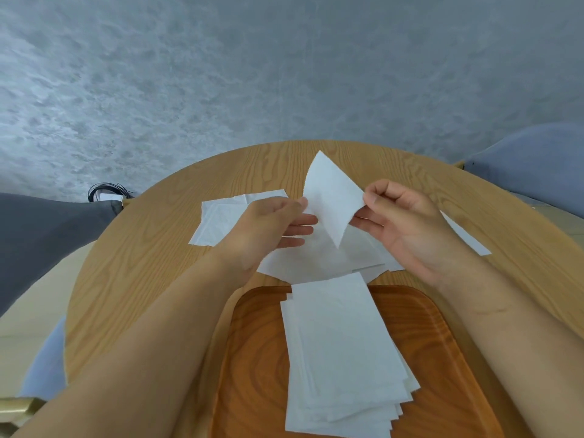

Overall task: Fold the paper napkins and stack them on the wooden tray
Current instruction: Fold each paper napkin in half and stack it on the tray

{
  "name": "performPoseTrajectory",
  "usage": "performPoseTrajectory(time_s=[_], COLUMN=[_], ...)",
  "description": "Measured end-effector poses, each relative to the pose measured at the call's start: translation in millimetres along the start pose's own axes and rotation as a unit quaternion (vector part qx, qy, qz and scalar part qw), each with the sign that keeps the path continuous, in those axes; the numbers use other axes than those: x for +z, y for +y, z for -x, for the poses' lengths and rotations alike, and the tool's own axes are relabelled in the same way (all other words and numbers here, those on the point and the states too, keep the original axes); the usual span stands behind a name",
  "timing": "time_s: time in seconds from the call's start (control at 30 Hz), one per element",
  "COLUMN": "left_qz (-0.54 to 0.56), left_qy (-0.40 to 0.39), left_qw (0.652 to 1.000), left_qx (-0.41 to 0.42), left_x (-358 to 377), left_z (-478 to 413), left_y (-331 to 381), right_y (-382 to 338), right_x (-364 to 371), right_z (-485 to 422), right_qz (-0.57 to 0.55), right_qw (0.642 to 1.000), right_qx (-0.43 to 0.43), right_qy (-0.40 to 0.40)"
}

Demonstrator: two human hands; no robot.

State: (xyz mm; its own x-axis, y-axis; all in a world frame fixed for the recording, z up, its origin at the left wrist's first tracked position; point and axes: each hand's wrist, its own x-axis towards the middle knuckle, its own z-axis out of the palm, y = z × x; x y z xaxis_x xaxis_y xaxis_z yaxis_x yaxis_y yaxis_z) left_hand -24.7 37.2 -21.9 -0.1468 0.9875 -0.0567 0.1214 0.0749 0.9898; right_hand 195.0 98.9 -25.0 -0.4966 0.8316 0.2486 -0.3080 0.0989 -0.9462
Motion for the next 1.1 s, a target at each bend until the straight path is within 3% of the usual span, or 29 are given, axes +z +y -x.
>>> performPoseTrajectory(time_s=[0.13,0.33,0.73,0.93,1.1], left_qz=[0.121,0.122,0.03,-0.056,-0.103], left_qy=[-0.001,0.037,-0.216,-0.278,-0.273], left_qw=[0.992,0.992,0.976,0.958,0.956], left_qx=[-0.031,-0.006,0.023,0.027,0.02], left_x=[-10,-19,-9,-11,-11], left_z=[1,0,13,16,18], left_y=[2,2,10,11,11], right_y=[-4,-4,-18,-24,-27], right_x=[0,6,3,-1,-3], right_z=[2,6,14,18,21], right_qz=[-0.018,0.087,0.181,0.246,0.265], right_qw=[1.0,0.995,0.981,0.963,0.951], right_qx=[0.005,0.021,0.065,0.083,0.117], right_qy=[-0.021,-0.041,-0.006,-0.071,-0.107])
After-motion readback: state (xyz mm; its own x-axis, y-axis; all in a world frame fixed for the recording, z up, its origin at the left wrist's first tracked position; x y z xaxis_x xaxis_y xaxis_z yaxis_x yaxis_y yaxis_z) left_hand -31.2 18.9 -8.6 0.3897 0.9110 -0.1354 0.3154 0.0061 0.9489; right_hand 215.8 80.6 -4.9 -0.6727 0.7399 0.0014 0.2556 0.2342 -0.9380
